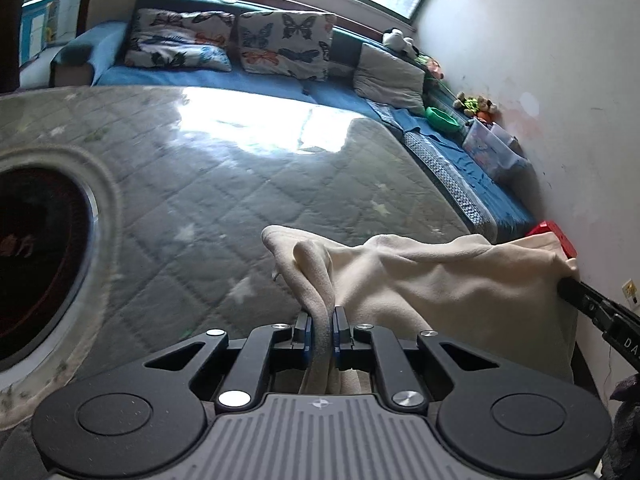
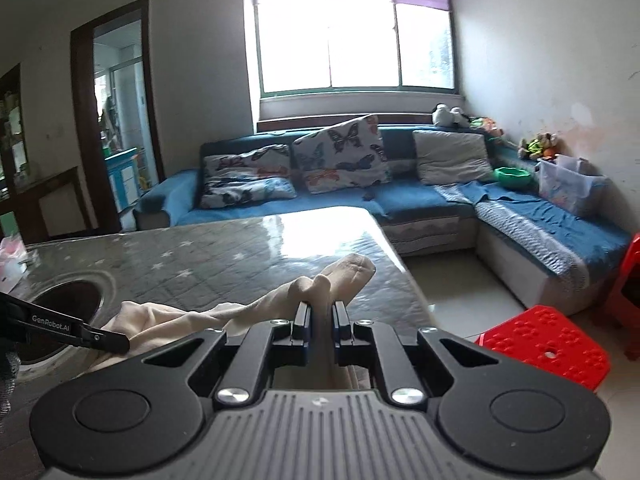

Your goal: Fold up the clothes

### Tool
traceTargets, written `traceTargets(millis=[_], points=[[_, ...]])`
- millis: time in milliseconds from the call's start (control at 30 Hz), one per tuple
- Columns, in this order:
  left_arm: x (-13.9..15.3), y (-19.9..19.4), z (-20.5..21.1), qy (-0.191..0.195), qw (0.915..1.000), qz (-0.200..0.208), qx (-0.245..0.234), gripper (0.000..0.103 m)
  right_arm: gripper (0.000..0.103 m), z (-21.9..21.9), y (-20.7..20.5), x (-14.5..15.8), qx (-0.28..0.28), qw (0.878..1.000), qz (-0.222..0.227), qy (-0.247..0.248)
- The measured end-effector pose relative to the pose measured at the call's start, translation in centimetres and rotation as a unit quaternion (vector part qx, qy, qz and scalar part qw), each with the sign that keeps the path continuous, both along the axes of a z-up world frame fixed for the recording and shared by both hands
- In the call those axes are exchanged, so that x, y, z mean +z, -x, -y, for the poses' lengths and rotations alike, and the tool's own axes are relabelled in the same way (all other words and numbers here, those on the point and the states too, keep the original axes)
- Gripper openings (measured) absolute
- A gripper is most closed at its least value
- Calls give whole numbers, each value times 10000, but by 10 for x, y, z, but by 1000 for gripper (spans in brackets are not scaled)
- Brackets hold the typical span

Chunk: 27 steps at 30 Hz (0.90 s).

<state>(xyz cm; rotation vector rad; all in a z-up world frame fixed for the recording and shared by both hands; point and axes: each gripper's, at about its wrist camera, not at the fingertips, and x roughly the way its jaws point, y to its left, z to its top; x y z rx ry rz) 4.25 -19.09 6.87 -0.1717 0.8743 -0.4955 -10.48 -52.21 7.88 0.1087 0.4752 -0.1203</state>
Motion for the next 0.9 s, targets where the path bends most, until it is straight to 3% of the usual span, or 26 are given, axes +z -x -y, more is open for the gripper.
traceTargets(millis=[367, 900], points=[[0, 3, 46, -302, 9989, 219, -272, 11, 9, 29, -2, -9, -344, 9993, -48, 108], [-17, -6, 61, -594, 9977, 95, -303, 15, 10, 42, -18, -43, -656, 9962, -536, 189]])
